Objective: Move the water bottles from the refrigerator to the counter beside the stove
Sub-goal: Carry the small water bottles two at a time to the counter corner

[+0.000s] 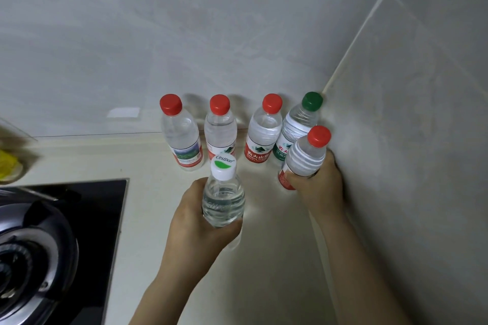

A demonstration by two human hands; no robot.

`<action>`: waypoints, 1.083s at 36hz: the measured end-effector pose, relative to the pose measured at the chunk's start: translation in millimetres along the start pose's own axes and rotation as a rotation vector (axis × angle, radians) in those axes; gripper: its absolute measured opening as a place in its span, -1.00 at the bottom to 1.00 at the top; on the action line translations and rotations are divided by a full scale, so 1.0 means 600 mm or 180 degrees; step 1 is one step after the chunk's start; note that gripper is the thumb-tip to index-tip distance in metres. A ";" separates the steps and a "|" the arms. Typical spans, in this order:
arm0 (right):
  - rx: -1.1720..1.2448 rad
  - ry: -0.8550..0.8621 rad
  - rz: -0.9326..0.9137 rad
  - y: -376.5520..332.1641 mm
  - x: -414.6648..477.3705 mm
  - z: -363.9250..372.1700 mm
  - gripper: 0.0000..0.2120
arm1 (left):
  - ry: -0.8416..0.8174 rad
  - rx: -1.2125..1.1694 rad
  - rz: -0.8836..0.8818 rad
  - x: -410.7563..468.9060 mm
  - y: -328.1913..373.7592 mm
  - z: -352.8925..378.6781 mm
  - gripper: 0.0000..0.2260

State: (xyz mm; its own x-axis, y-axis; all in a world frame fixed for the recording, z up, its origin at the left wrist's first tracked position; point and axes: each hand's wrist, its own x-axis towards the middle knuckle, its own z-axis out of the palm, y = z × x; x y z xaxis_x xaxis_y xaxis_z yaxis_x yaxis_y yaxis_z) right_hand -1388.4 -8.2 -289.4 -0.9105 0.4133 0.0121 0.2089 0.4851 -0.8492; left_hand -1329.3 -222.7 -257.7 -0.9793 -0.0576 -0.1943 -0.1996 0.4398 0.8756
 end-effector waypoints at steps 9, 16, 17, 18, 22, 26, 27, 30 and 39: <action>-0.0121 0.0103 0.0338 0.002 -0.002 0.005 -0.51 | -0.0051 0.0019 0.0027 -0.004 0.000 0.004 -0.56; -0.0014 0.0361 0.0544 -0.005 -0.013 0.007 -0.68 | -0.0055 0.0029 0.0042 -0.007 0.000 0.004 -0.55; 0.0059 0.0409 0.0581 -0.004 -0.018 0.009 -0.69 | -0.0060 0.0031 0.0053 -0.008 0.000 0.003 -0.55; 0.0120 0.0450 0.0615 -0.003 -0.022 0.011 -0.69 | -0.0062 0.0035 0.0067 -0.009 0.000 0.002 -0.55; 0.0217 0.0470 0.0685 -0.002 -0.034 0.013 -0.68 | -0.0065 0.0069 0.0088 -0.011 0.000 0.000 -0.53; -0.0068 0.0288 0.0672 -0.008 -0.049 0.000 -0.60 | -0.0053 0.0117 0.0133 -0.011 -0.002 -0.001 -0.53; -0.0246 0.0204 0.0655 -0.008 -0.054 -0.006 -0.56 | -0.0053 0.0129 0.0144 -0.011 -0.002 -0.001 -0.54; -0.0837 -0.0194 0.0443 -0.004 -0.076 -0.025 -0.51 | -0.0095 0.0176 0.0189 -0.006 0.001 0.001 -0.53; -0.1350 -0.1006 0.0148 0.009 -0.135 -0.079 -0.60 | -0.0204 0.0076 0.0412 0.019 0.027 0.026 -0.58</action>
State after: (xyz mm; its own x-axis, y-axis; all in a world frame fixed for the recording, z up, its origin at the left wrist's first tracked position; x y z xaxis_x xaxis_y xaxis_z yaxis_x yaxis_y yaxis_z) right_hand -1296.6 -2.8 -270.0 -0.9463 0.2211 -0.2359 0.3180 0.7678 -0.5562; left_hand -1343.2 -202.2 -252.4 -0.9923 0.0581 -0.1090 -0.0702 0.4611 0.8846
